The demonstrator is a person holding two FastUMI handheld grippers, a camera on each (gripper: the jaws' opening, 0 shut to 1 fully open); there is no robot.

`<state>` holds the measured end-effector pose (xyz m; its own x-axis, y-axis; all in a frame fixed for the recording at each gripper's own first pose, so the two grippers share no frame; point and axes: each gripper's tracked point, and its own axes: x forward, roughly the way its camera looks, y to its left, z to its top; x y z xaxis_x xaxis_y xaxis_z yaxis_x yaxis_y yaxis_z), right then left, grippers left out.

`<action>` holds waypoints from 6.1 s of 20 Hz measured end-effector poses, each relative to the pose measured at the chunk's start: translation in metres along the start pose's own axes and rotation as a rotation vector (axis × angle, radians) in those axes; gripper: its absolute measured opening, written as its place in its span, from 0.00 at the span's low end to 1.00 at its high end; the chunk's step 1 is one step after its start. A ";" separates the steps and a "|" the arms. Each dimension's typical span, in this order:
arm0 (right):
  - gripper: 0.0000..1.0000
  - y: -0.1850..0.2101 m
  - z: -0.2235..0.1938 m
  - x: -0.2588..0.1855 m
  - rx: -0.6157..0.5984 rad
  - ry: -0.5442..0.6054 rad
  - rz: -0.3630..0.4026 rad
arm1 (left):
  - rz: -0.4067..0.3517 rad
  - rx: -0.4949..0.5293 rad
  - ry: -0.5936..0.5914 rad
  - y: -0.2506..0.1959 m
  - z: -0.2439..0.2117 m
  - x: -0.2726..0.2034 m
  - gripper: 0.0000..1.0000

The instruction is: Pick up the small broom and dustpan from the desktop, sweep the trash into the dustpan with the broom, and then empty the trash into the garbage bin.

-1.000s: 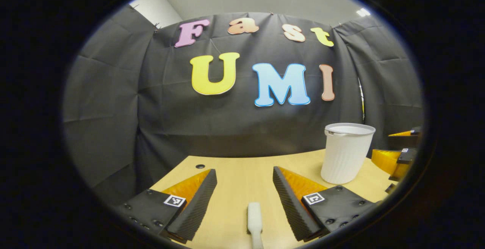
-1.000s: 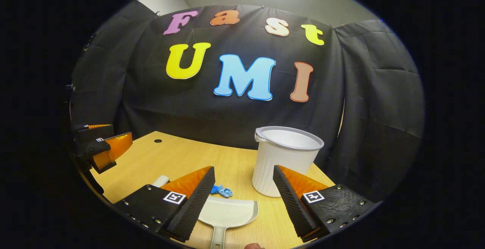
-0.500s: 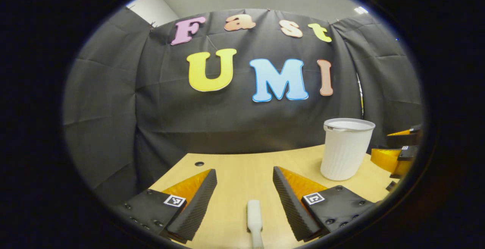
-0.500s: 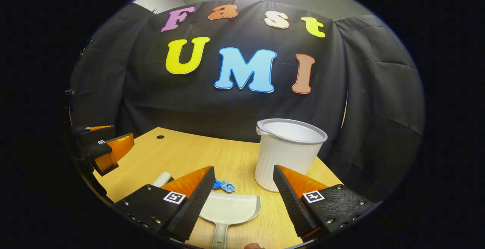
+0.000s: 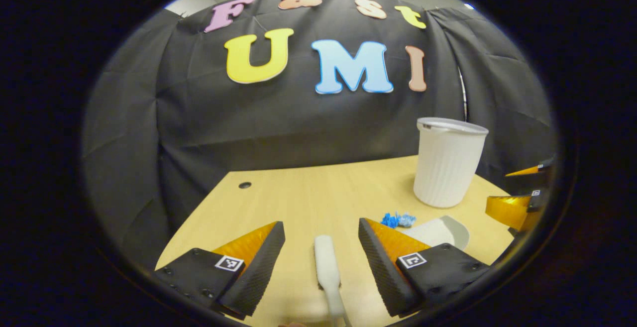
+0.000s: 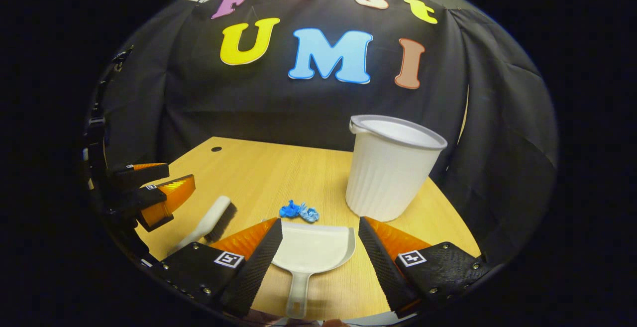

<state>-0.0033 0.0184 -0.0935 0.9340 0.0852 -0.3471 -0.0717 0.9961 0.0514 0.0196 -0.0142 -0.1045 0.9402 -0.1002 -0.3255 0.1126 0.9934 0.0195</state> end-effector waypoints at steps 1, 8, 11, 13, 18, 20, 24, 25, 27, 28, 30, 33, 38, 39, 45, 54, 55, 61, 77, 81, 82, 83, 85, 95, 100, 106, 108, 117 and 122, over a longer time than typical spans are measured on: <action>0.96 0.003 -0.007 0.003 0.004 0.036 0.002 | -0.008 0.002 0.035 0.000 -0.010 0.004 1.00; 0.97 0.009 -0.058 0.012 -0.005 0.238 -0.019 | -0.048 -0.022 0.223 0.002 -0.062 0.025 0.97; 0.97 0.009 -0.080 0.015 -0.024 0.329 -0.024 | -0.041 -0.030 0.293 -0.002 -0.079 0.036 0.97; 0.97 0.010 -0.095 0.017 -0.027 0.389 -0.017 | -0.045 -0.039 0.341 -0.004 -0.089 0.041 0.94; 0.97 0.012 -0.126 0.027 -0.048 0.521 -0.001 | -0.043 -0.057 0.418 -0.005 -0.111 0.050 0.94; 0.97 0.011 -0.136 0.031 -0.061 0.571 0.003 | -0.043 -0.060 0.454 -0.006 -0.120 0.055 0.94; 0.97 0.012 -0.153 0.047 -0.060 0.660 0.018 | -0.041 -0.054 0.518 -0.004 -0.134 0.066 0.96; 0.97 0.013 -0.156 0.050 -0.055 0.671 0.025 | -0.040 -0.053 0.530 -0.004 -0.137 0.068 0.96; 0.97 0.015 -0.159 0.058 -0.048 0.690 0.039 | -0.035 -0.049 0.547 -0.003 -0.140 0.074 0.96; 0.97 0.016 -0.158 0.062 -0.047 0.697 0.049 | -0.034 -0.045 0.555 -0.003 -0.141 0.076 0.96; 0.85 0.018 -0.162 0.067 -0.049 0.710 0.061 | -0.033 -0.042 0.564 -0.003 -0.142 0.079 0.89; 0.73 0.022 -0.163 0.068 -0.080 0.720 0.079 | -0.031 -0.035 0.581 -0.003 -0.144 0.082 0.75; 0.42 0.023 -0.167 0.073 -0.121 0.709 0.090 | -0.002 -0.048 0.599 -0.004 -0.146 0.080 0.62; 0.41 0.024 -0.163 0.072 -0.124 0.704 0.099 | -0.005 -0.049 0.601 -0.005 -0.145 0.079 0.55; 0.34 0.008 -0.157 0.076 -0.111 0.646 0.076 | -0.014 -0.060 0.601 -0.004 -0.144 0.083 0.53; 0.31 -0.011 -0.162 0.073 -0.181 0.614 0.192 | -0.061 -0.062 0.618 -0.019 -0.129 0.106 0.54; 0.30 -0.016 -0.160 0.073 -0.195 0.613 0.211 | -0.067 -0.064 0.623 -0.021 -0.126 0.112 0.54; 0.30 -0.052 -0.157 0.082 -0.310 0.611 0.281 | -0.110 -0.029 0.648 -0.038 -0.114 0.146 0.54; 0.31 -0.064 -0.139 0.089 -0.387 0.595 0.352 | -0.605 0.327 0.664 -0.129 -0.083 0.194 0.55; 0.30 -0.057 -0.129 0.077 -0.396 0.592 0.335 | -0.723 0.368 0.662 -0.137 -0.066 0.194 0.53; 0.30 -0.055 -0.126 0.073 -0.394 0.592 0.336 | -0.747 0.379 0.661 -0.136 -0.060 0.194 0.51; 0.30 -0.053 -0.122 0.070 -0.392 0.592 0.334 | -0.773 0.390 0.660 -0.145 -0.062 0.192 0.51; 0.30 -0.052 -0.115 0.065 -0.397 0.590 0.329 | -0.818 0.416 0.650 -0.153 -0.058 0.186 0.53; 0.30 -0.047 -0.102 0.060 -0.384 0.578 0.325 | -0.900 0.382 0.674 -0.178 -0.059 0.163 0.53; 0.30 -0.065 -0.109 0.049 -0.370 0.596 0.298 | -0.846 0.343 0.680 -0.160 -0.061 0.171 0.53; 0.30 -0.083 -0.123 0.042 -0.354 0.615 0.253 | -0.781 0.302 0.678 -0.121 -0.059 0.191 0.53; 0.30 -0.090 -0.120 0.036 -0.353 0.608 0.238 | -0.759 0.306 0.673 -0.112 -0.067 0.194 0.52; 0.30 -0.102 -0.097 0.024 -0.309 0.566 0.222 | -0.722 0.294 0.658 -0.063 -0.120 0.220 0.53; 0.31 -0.112 -0.078 0.016 -0.295 0.554 0.229 | -0.699 0.280 0.652 -0.033 -0.179 0.233 0.51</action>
<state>-0.0072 -0.0898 -0.1776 0.5714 0.2159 -0.7918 -0.4129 0.9094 -0.0500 0.1774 -0.0609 -0.3501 0.2831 -0.5244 -0.8030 0.7244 0.6656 -0.1793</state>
